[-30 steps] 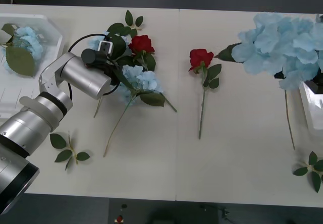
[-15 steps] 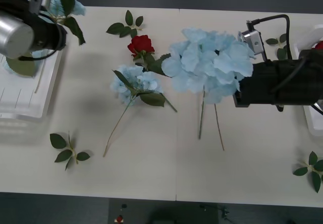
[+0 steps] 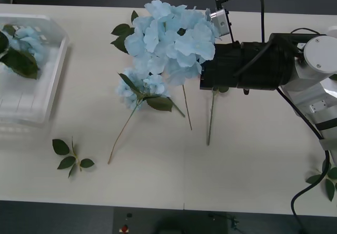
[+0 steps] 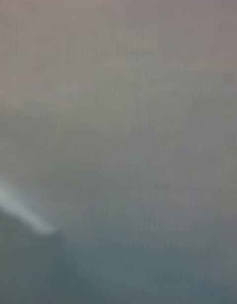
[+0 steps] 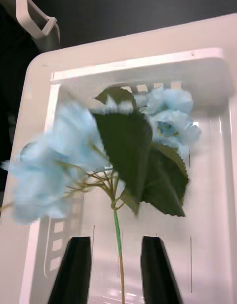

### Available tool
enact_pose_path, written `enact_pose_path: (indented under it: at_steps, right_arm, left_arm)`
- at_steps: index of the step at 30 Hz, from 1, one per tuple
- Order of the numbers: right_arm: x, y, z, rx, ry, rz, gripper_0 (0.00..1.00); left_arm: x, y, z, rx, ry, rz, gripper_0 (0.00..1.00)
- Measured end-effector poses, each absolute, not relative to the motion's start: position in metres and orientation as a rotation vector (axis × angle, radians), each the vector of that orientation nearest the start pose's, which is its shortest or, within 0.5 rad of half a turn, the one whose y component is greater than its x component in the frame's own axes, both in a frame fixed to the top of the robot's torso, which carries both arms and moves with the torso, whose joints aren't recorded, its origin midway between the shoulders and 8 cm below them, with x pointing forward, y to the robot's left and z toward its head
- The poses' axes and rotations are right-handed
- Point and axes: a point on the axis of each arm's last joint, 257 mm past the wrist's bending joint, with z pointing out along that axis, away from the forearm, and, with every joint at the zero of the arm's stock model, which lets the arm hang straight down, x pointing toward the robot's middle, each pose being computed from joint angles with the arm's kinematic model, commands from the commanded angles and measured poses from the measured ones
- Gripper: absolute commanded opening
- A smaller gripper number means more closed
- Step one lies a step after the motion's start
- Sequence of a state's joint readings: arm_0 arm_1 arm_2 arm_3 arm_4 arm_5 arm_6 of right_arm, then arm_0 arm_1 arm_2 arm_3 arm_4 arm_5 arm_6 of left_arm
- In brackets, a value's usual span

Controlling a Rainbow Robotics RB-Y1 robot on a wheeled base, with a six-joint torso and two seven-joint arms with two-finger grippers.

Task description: Put the red flowers into the right box and the blue flowers into the left box

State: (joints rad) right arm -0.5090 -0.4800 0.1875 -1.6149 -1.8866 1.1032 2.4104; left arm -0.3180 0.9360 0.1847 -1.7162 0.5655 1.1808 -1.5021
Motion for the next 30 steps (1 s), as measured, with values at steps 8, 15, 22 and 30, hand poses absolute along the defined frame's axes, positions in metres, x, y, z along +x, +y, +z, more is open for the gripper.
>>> enact_pose_path:
  at_steps: [8, 15, 22, 30]
  right_arm:
    - [0.438, 0.005, -0.053, -0.971, 1.476, 1.231, 0.00]
    - [0.438, 0.005, -0.053, -0.971, 1.476, 1.231, 0.00]
    - [0.438, 0.005, -0.053, -0.970, 1.477, 1.231, 0.00]
    - [0.438, 0.005, -0.053, -0.970, 1.477, 1.231, 0.00]
  left_arm:
    - [0.537, 0.453, -0.109, 0.107, 2.224, 0.192, 1.00]
    - [0.516, 0.342, -0.131, 0.385, 2.195, -0.165, 1.00]
    - [0.486, 0.243, -0.160, 0.708, 2.033, -0.597, 1.00]
    - [0.451, 0.145, -0.176, 0.893, 1.659, -0.956, 1.00]
